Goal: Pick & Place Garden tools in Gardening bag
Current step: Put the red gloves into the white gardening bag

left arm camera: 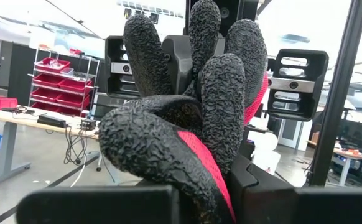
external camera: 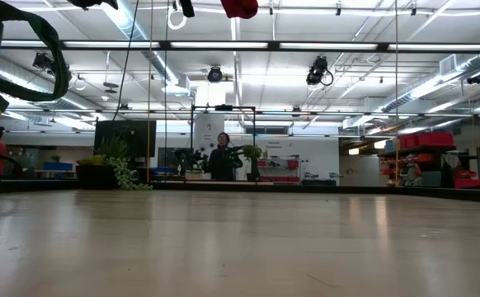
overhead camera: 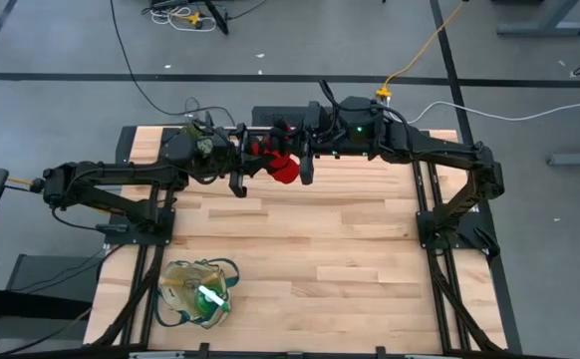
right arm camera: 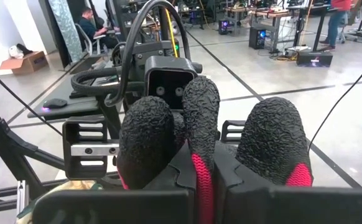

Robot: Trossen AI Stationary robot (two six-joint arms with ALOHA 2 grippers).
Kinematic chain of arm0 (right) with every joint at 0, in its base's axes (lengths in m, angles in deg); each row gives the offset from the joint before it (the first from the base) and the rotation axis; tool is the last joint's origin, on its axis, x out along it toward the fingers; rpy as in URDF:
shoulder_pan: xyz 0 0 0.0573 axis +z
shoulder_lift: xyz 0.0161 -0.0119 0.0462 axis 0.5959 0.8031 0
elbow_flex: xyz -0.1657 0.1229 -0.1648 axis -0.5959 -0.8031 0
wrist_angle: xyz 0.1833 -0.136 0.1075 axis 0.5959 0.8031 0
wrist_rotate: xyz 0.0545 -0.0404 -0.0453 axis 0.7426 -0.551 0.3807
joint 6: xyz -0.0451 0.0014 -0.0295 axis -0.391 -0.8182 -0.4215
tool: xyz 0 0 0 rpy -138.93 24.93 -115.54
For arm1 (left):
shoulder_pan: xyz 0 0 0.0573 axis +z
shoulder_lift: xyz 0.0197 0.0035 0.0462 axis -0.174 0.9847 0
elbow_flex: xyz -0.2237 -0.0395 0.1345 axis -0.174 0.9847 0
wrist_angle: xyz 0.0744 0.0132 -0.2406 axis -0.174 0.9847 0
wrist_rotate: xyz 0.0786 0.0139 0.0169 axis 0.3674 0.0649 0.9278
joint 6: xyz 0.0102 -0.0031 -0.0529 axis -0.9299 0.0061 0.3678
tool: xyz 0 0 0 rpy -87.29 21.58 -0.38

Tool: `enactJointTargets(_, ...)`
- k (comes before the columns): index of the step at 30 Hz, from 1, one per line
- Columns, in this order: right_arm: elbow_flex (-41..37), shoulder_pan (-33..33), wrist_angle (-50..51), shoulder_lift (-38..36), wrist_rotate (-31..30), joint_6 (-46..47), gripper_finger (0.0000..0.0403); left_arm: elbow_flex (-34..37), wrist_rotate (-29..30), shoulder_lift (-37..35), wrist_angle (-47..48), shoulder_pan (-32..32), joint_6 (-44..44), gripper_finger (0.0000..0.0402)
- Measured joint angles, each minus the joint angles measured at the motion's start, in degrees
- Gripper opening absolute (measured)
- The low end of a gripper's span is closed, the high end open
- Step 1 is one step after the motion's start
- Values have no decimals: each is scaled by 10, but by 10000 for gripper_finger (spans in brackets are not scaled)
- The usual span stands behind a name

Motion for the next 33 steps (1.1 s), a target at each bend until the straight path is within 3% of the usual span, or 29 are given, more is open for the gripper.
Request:
enactJointTargets(8, 0, 0, 0, -1, 0, 3, 22, 0, 1, 0, 10, 0, -1, 46)
enactJointTargets(22, -1, 0, 7, -34, -6, 13, 188, 0, 2, -52, 50, 1, -22, 45)
enactJointTargets(33, -1, 0, 27, -60, -6, 10, 224, 0, 3, -97, 110, 1, -18, 45)
